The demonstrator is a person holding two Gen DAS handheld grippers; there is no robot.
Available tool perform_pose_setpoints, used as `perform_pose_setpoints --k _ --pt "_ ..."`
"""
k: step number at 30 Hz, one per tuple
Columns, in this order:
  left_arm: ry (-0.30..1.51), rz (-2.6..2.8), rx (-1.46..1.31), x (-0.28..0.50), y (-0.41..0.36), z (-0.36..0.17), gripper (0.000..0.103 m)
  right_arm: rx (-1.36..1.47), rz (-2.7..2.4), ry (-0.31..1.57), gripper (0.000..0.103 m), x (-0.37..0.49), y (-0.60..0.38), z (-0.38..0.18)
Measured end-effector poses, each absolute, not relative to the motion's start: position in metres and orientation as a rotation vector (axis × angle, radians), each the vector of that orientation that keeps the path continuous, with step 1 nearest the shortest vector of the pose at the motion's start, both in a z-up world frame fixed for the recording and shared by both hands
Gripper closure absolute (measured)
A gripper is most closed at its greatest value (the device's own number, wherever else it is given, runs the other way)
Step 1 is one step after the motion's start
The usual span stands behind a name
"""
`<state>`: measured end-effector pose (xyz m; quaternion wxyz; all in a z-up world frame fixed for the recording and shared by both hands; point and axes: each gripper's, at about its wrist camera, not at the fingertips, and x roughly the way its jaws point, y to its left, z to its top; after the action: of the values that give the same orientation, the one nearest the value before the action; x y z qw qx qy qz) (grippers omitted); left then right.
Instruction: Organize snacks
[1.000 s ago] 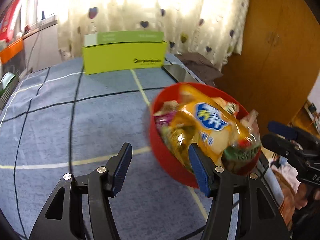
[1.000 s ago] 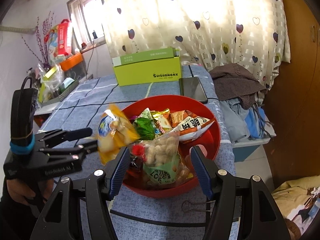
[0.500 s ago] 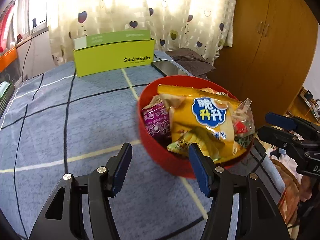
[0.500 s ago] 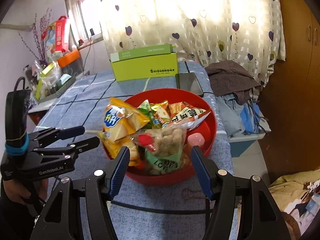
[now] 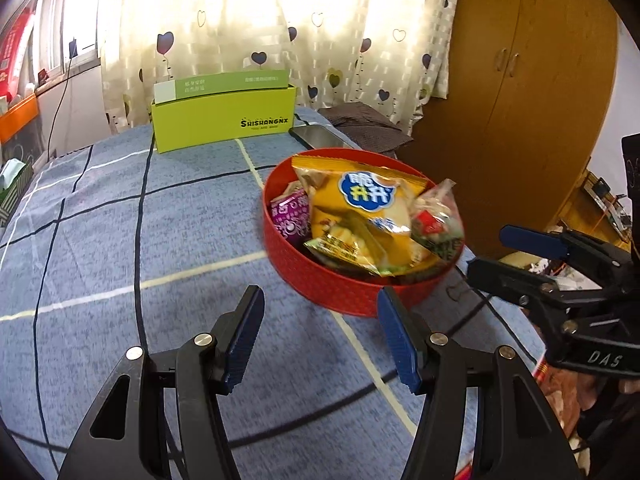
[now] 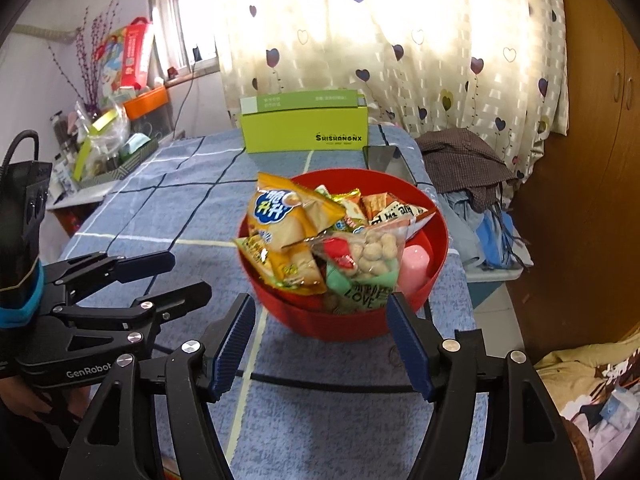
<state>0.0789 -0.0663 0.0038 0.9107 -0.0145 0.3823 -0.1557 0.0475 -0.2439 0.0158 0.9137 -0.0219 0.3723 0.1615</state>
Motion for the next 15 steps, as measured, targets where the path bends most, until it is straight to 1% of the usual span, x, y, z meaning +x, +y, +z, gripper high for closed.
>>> perform_pose_setpoints --k 8,15 --pt "0.797 -0.33 -0.053 0.067 -0.069 0.002 0.043 -0.047 0.352 0.789 0.034 0.041 -0.24 0.011" --pt "0.783 -0.286 -0.02 0.062 -0.072 0.003 0.043 -0.044 0.355 0.803 0.034 0.039 -0.24 0.006"
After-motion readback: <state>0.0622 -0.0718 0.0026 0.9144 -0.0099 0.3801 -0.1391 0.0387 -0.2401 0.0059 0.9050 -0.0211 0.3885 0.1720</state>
